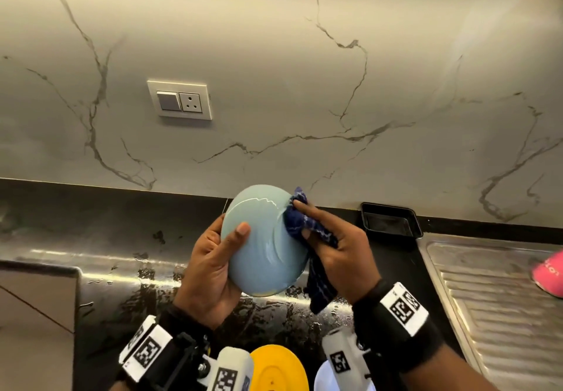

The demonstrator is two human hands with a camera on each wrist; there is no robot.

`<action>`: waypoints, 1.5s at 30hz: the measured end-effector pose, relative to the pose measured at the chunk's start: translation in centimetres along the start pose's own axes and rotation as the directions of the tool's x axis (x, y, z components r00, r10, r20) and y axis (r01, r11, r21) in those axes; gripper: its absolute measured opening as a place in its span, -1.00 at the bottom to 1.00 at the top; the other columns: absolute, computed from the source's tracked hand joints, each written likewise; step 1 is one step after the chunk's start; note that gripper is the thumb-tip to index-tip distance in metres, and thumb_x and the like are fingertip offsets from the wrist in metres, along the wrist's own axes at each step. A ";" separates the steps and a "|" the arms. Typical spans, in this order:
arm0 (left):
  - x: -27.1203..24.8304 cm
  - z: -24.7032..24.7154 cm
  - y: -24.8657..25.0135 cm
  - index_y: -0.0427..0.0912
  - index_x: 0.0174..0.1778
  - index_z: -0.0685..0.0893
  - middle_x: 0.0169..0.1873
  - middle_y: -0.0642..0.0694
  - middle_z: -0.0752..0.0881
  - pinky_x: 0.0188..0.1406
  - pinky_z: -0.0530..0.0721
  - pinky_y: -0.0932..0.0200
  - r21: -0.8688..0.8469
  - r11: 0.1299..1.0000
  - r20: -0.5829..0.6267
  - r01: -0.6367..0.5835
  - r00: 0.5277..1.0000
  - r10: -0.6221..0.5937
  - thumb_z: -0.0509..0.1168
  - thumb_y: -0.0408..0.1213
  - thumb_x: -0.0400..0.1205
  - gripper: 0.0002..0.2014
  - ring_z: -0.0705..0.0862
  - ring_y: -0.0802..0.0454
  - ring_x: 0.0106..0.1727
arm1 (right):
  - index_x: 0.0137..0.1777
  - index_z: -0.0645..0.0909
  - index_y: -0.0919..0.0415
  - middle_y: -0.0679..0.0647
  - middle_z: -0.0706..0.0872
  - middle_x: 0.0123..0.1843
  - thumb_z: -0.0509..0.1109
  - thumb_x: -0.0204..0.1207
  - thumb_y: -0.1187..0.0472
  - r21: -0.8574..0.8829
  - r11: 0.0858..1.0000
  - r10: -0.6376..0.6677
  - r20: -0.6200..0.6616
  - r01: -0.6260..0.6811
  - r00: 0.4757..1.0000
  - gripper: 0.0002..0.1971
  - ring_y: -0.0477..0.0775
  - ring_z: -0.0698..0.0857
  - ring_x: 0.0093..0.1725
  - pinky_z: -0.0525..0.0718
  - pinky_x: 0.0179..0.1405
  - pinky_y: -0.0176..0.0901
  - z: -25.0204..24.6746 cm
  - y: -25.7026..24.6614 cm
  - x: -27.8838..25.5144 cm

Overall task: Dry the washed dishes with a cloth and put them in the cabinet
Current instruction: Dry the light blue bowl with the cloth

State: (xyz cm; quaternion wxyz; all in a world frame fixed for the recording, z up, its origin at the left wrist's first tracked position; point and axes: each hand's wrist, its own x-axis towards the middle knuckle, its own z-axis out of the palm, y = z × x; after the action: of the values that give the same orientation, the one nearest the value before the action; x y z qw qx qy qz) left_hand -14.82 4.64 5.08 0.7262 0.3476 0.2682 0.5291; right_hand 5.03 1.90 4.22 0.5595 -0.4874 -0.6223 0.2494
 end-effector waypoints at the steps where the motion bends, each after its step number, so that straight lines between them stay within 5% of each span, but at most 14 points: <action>1: 0.1 0.0 0.1 -0.23 0.40 0.64 0.24 -0.33 0.77 -0.10 0.86 -0.13 -0.006 1.000 0.004 -0.012 1.000 0.012 0.25 -0.32 0.61 -0.59 0.81 -0.20 0.08 | 0.44 0.67 0.06 -0.03 0.64 0.48 0.45 0.52 0.51 -0.073 0.995 -0.063 0.019 0.064 0.998 -0.47 -0.06 0.56 0.52 0.55 0.52 0.07 0.5 -0.8 -0.1; 3: 0.4 -0.2 0.3 -0.26 0.39 0.65 0.27 -0.37 0.75 -0.04 0.86 -0.12 -0.029 0.999 0.025 -0.038 0.999 0.039 0.29 -0.28 0.62 -0.59 0.81 -0.23 0.11 | 0.48 0.62 0.06 0.01 0.54 0.57 0.46 0.46 0.52 -0.237 0.926 -0.266 0.143 0.294 0.953 -0.40 0.00 0.40 0.63 0.40 0.61 -0.13 1.3 -2.2 -0.7; 6: 0.1 -0.7 0.2 -0.29 0.43 0.64 0.32 -0.40 0.72 0.05 0.84 -0.15 -0.041 0.998 0.065 -0.049 0.997 0.051 0.39 -0.19 0.60 -0.52 0.79 -0.28 0.20 | 0.47 0.60 0.09 0.07 0.52 0.59 0.44 0.43 0.58 -0.258 0.846 -0.396 0.281 0.466 0.874 -0.37 0.11 0.37 0.66 0.40 0.62 -0.05 1.2 -1.9 -1.0; 11: -0.5 -1.0 -0.7 -0.17 0.27 0.74 0.19 -0.33 0.79 -0.22 0.86 -0.10 0.015 1.000 0.074 0.014 0.997 -0.015 0.32 -0.33 0.58 -0.66 0.83 -0.21 0.04 | 0.36 0.71 0.01 -0.06 0.73 0.38 0.42 0.52 0.56 0.038 0.999 0.014 -0.034 -0.013 0.999 -0.47 -0.07 0.66 0.42 0.61 0.45 0.16 0.6 -0.5 0.7; 14: 0.0 -1.4 -1.0 -0.21 0.33 0.74 0.26 -0.42 0.74 -0.04 0.85 -0.11 0.019 1.000 0.141 0.007 0.990 -0.009 0.64 -0.16 0.45 -0.46 0.80 -0.27 0.14 | 0.42 0.66 -0.04 -0.10 0.58 0.54 0.41 0.43 0.60 -0.171 0.962 -0.193 0.132 0.215 0.972 -0.35 -0.03 0.43 0.62 0.41 0.61 -0.06 1.6 -2.5 -0.8; 17: 0.2 -1.7 -0.9 -0.20 0.34 0.73 0.28 -0.46 0.71 0.10 0.83 -0.15 0.074 0.997 0.228 -0.002 0.973 -0.015 0.64 -0.17 0.47 -0.48 0.77 -0.32 0.19 | 0.41 0.65 -0.03 -0.09 0.57 0.55 0.42 0.43 0.60 -0.204 0.927 -0.267 0.230 0.314 0.936 -0.35 0.01 0.39 0.65 0.41 0.61 -0.06 1.3 -2.5 -0.8; 22: -0.3 -1.6 -0.8 -0.11 0.24 0.75 0.13 -0.38 0.76 0.00 0.82 -0.25 0.325 0.945 0.291 -0.045 0.955 -0.055 0.63 0.00 0.43 -0.50 0.74 -0.47 0.12 | 0.31 0.73 0.06 -0.02 0.81 0.23 0.33 0.63 0.49 0.111 0.977 0.181 0.038 -0.184 0.983 -0.60 0.04 0.74 0.27 0.63 0.38 0.27 -1.0 -1.2 1.9; 26: -0.1 -1.4 -1.2 -0.18 0.24 0.75 0.14 -0.37 0.78 0.10 0.79 -0.14 0.312 0.942 0.355 -0.126 0.935 0.008 0.50 -0.25 0.54 -0.66 0.77 -0.34 0.12 | 0.35 0.71 -0.04 -0.16 0.58 0.53 0.41 0.49 0.56 -0.183 0.968 -0.125 0.244 0.172 0.962 -0.44 -0.10 0.37 0.65 0.30 0.66 -0.16 0.7 -3.6 0.0; 28: -0.1 -1.5 -1.3 -0.21 0.25 0.75 0.15 -0.36 0.79 0.13 0.78 -0.11 0.294 0.946 0.366 -0.134 0.930 0.018 0.49 -0.30 0.54 -0.66 0.77 -0.28 0.14 | 0.35 0.70 -0.02 -0.13 0.57 0.54 0.43 0.47 0.55 -0.249 0.914 -0.236 0.315 0.320 0.919 -0.44 -0.07 0.32 0.68 0.28 0.67 -0.10 1.0 -3.6 0.2; 31: -0.3 -1.7 -0.9 -0.20 0.22 0.76 0.10 -0.41 0.77 -0.04 0.82 -0.16 0.337 0.936 0.365 -0.102 0.930 -0.030 0.51 -0.22 0.50 -0.64 0.77 -0.38 0.05 | 0.27 0.75 0.17 0.01 0.74 0.36 0.34 0.59 0.51 0.039 0.999 0.006 0.149 -0.012 0.989 -0.64 0.03 0.61 0.48 0.49 0.56 0.19 -0.4 -2.4 1.9; 34: -0.6 -1.9 -0.8 -0.09 0.20 0.80 0.11 -0.38 0.78 -0.08 0.84 -0.13 0.314 0.946 0.319 -0.079 0.947 -0.026 0.52 -0.17 0.42 -0.60 0.79 -0.31 0.07 | 0.23 0.75 0.22 0.09 0.83 0.17 0.30 0.67 0.43 0.205 0.937 0.283 0.031 -0.283 0.959 -0.73 0.16 0.76 0.23 0.61 0.36 0.37 -1.7 -1.3 2.6; 38: 0.1 -1.6 -1.3 -0.16 0.19 0.79 0.10 -0.41 0.78 -0.05 0.83 -0.12 0.276 0.957 0.325 -0.093 0.946 -0.002 0.56 -0.20 0.43 -0.60 0.78 -0.35 0.07 | 0.24 0.76 0.14 -0.01 0.73 0.38 0.35 0.51 0.52 -0.092 0.992 -0.073 0.098 0.082 0.992 -0.60 0.00 0.59 0.49 0.50 0.55 0.09 -0.3 -3.0 0.8; 41: 0.5 -1.3 -1.4 -0.24 0.17 0.81 0.11 -0.44 0.78 0.00 0.82 -0.07 0.183 0.977 0.341 -0.106 0.939 0.038 0.60 -0.33 0.46 -0.64 0.80 -0.30 0.07 | 0.28 0.75 0.11 -0.05 0.63 0.50 0.47 0.51 0.43 -0.298 0.861 -0.319 0.313 0.412 0.894 -0.63 -0.04 0.39 0.65 0.35 0.63 -0.06 0.4 -3.9 0.7; 45: 0.5 -1.4 -0.9 -0.24 0.14 0.83 0.12 -0.40 0.78 -0.13 0.84 -0.13 0.041 0.999 0.227 -0.028 0.974 0.018 0.28 -0.47 0.48 -0.65 0.79 -0.29 0.06 | 0.27 0.74 0.21 0.02 0.74 0.37 0.38 0.58 0.50 0.042 0.999 -0.033 0.116 0.028 0.993 -0.66 0.00 0.62 0.46 0.53 0.53 0.14 -1.8 -2.9 2.6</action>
State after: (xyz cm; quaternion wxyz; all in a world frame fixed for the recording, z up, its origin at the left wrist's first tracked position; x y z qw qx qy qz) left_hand -15.19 5.27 3.44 0.7382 0.4244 0.1911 0.4883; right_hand 6.00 2.64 8.38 0.5354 -0.4511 -0.6562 0.2815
